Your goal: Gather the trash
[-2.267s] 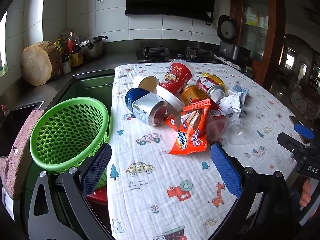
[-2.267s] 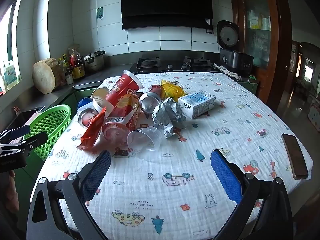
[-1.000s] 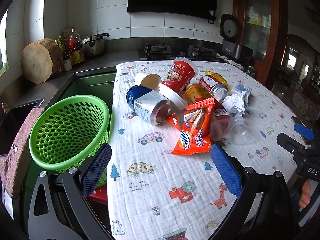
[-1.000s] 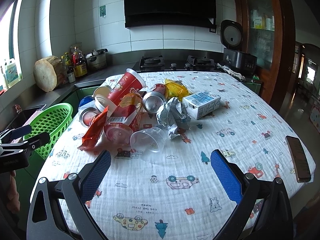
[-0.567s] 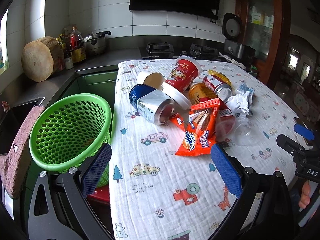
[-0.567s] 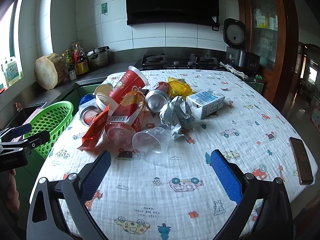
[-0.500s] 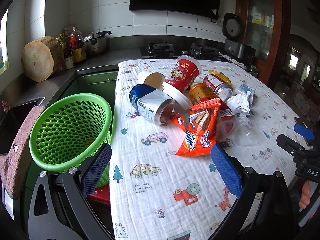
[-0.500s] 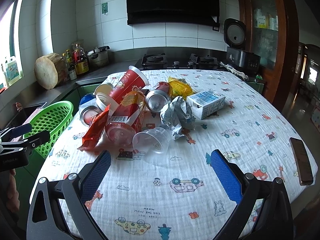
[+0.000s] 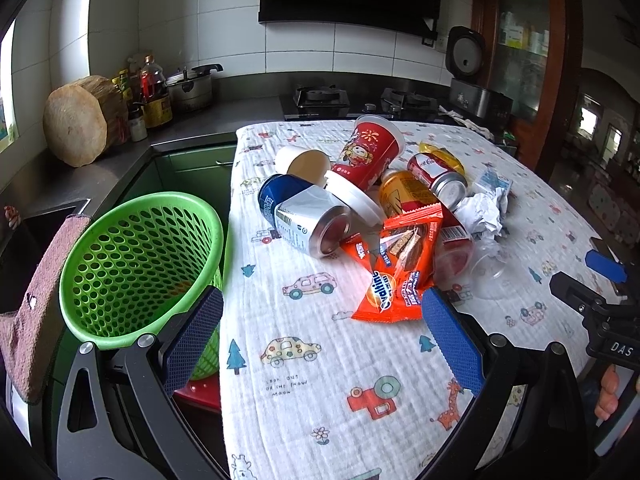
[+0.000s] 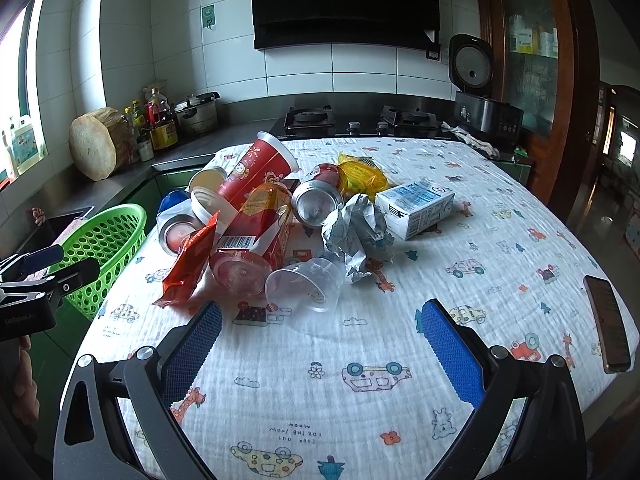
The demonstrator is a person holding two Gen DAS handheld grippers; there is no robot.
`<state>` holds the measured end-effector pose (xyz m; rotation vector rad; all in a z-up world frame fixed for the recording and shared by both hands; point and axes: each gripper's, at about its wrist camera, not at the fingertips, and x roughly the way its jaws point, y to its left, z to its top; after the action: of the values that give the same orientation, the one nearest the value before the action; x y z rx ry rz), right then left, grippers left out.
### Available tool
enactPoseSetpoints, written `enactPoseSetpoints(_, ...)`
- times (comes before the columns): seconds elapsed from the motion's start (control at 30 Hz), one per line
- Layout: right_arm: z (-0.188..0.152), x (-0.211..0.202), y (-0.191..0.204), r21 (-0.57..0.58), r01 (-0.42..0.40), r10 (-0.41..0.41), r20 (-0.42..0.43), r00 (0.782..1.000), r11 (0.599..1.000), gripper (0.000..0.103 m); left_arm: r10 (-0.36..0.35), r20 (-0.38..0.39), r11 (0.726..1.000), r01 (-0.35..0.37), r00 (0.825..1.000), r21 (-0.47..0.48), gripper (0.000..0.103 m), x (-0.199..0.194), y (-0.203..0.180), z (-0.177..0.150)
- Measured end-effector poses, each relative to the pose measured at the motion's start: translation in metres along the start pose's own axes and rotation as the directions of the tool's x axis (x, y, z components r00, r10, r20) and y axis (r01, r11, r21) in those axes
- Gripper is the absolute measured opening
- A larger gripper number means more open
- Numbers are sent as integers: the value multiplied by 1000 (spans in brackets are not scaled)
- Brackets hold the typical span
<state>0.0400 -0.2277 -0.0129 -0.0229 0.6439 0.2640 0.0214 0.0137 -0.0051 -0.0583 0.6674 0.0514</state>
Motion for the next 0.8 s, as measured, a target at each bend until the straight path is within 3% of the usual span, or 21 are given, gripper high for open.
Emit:
enactPoseSetpoints(0.37, 1, 11, -2, 6, -16, 16, -23, 1000, 1000, 97, 17, 21, 1000, -17, 1000, -10, 98, -1, 4, 12)
enactPoseSetpoints(0.8, 3, 52, 6, 5, -18, 19, -93, 995, 1000, 96, 10, -3, 999, -10, 1000, -40, 98, 12, 17, 14)
